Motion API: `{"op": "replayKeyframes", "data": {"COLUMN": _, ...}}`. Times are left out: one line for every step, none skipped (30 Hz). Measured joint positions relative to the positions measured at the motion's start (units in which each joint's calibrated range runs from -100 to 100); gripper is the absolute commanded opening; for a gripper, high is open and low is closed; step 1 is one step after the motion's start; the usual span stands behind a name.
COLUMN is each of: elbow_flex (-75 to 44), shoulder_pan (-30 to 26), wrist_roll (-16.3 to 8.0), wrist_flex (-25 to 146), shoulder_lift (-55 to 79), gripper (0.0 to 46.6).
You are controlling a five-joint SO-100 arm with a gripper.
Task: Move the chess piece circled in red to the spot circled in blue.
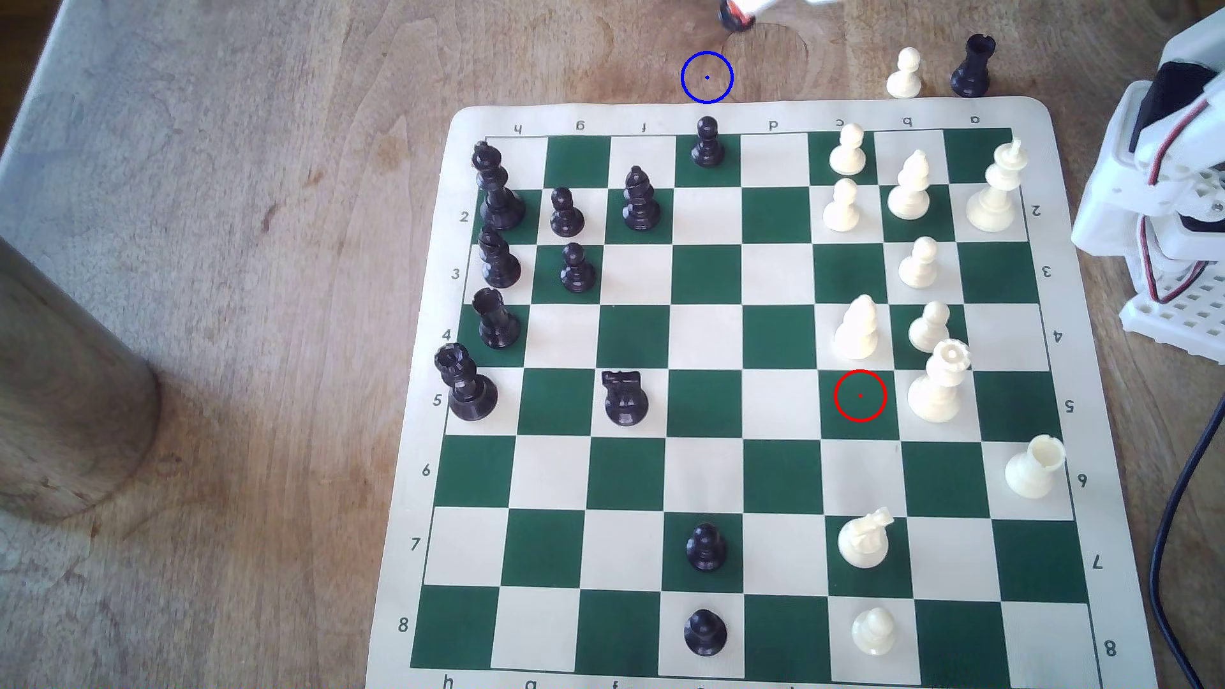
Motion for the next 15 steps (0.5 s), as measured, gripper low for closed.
{"op": "replayKeyframes", "data": {"elbow_flex": -0.63, "shoulder_pan": 0.52, "wrist_roll": 0.1, "wrist_flex": -0.08, "shoulder_lift": 1.59, "gripper": 0.5}}
{"op": "replayKeyframes", "data": {"elbow_flex": -1.45, "shoulder_pan": 1.11, "wrist_roll": 0.2, "wrist_flex": -0.08, "shoulder_lift": 3.18, "gripper": 0.5}}
{"op": "replayKeyframes", "data": {"elbow_flex": -2.62, "shoulder_pan": 1.62, "wrist_roll": 0.29, "wrist_flex": -0.08, "shoulder_lift": 4.94, "gripper": 0.5}}
{"op": "replayKeyframes", "data": {"elbow_flex": -4.34, "shoulder_pan": 1.84, "wrist_roll": 0.44, "wrist_flex": -0.16, "shoulder_lift": 8.13, "gripper": 0.5}}
{"op": "replayKeyframes", "data": {"elbow_flex": -4.88, "shoulder_pan": 1.77, "wrist_roll": 0.44, "wrist_flex": -0.4, "shoulder_lift": 9.89, "gripper": 0.5}}
{"op": "replayKeyframes", "data": {"elbow_flex": -5.42, "shoulder_pan": 1.7, "wrist_roll": 0.44, "wrist_flex": -0.64, "shoulder_lift": 11.31, "gripper": 0.5}}
{"op": "replayKeyframes", "data": {"elbow_flex": -6.15, "shoulder_pan": 1.62, "wrist_roll": 0.44, "wrist_flex": -1.04, "shoulder_lift": 12.99, "gripper": 0.5}}
{"op": "replayKeyframes", "data": {"elbow_flex": -6.78, "shoulder_pan": 1.55, "wrist_roll": 0.44, "wrist_flex": -1.51, "shoulder_lift": 14.5, "gripper": 0.5}}
{"op": "replayKeyframes", "data": {"elbow_flex": -7.32, "shoulder_pan": 1.99, "wrist_roll": 0.49, "wrist_flex": -2.31, "shoulder_lift": 17.09, "gripper": 0.5}}
{"op": "replayKeyframes", "data": {"elbow_flex": -7.5, "shoulder_pan": 2.29, "wrist_roll": 0.49, "wrist_flex": -2.63, "shoulder_lift": 18.01, "gripper": 0.5}}
{"op": "replayKeyframes", "data": {"elbow_flex": -7.59, "shoulder_pan": 2.65, "wrist_roll": 0.59, "wrist_flex": -3.19, "shoulder_lift": 19.19, "gripper": 0.5}}
{"op": "replayKeyframes", "data": {"elbow_flex": -7.86, "shoulder_pan": 2.8, "wrist_roll": 0.78, "wrist_flex": -3.98, "shoulder_lift": 20.78, "gripper": 0.5}}
{"op": "replayKeyframes", "data": {"elbow_flex": -8.4, "shoulder_pan": 2.8, "wrist_roll": 0.88, "wrist_flex": -4.3, "shoulder_lift": 22.2, "gripper": 0.5}}
{"op": "replayKeyframes", "data": {"elbow_flex": -9.04, "shoulder_pan": 2.8, "wrist_roll": 1.03, "wrist_flex": -4.78, "shoulder_lift": 24.63, "gripper": 0.5}}
{"op": "replayKeyframes", "data": {"elbow_flex": -9.4, "shoulder_pan": 2.8, "wrist_roll": 1.03, "wrist_flex": -4.94, "shoulder_lift": 25.3, "gripper": 0.5}}
